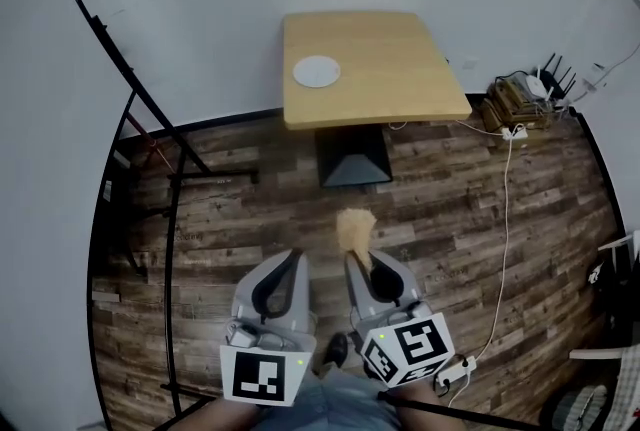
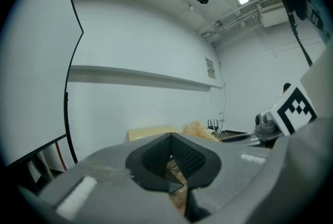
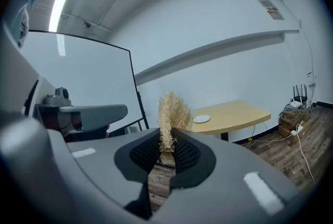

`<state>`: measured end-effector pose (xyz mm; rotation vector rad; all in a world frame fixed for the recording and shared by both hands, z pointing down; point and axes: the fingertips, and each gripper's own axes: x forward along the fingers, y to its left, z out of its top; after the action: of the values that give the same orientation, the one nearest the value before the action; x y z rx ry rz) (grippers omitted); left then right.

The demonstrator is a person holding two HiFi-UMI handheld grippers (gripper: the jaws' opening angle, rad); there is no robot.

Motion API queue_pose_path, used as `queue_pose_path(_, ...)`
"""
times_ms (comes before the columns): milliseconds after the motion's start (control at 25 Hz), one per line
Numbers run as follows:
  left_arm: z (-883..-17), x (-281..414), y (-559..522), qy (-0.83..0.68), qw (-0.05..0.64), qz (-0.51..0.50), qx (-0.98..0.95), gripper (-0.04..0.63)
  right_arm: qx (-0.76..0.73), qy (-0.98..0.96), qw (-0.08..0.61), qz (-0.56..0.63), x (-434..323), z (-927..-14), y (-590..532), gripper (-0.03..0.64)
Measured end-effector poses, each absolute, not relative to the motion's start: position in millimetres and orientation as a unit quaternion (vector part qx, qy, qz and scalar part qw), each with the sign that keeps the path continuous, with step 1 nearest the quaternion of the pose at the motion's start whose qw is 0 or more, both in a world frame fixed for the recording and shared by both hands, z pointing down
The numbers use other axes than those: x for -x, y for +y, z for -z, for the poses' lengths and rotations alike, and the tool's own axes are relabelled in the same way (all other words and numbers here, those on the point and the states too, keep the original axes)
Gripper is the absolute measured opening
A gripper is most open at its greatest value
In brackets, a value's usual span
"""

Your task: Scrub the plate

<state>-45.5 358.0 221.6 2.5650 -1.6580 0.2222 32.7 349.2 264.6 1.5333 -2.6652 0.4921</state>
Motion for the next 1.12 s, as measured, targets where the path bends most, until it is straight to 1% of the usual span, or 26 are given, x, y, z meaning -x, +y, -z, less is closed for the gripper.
queue_pose_path(320, -204.3, 80.0, 254.6, -0.547, 0.037, -0.038, -0.835, 0.02, -0.489, -0.861, 0.021, -0.139, -2.1, -246.8, 250.7, 0.049)
queue_pose_path(640, -192.6, 117.0, 181.1, -0.544, 0.03, -0.012, -0.839, 0.02, -0.493, -0.862, 0.025, -0.114, 34.5, -231.7, 179.3, 0.049)
queue_pose_path(880, -188.0, 123.7, 150.5, -0.536, 0.028, 0.002, -0.844, 0.02, -0.501, -0.859, 0.024, -0.098, 40.1, -221.6, 149.2, 0.049)
queue_pose_path(1120, -197.6, 117.3, 126.8, -0.528, 0.04, -0.006, -0.848, 0.02, -0.511, -0.853, 0.026, -0.101, 32.4, -223.7, 127.3, 0.049)
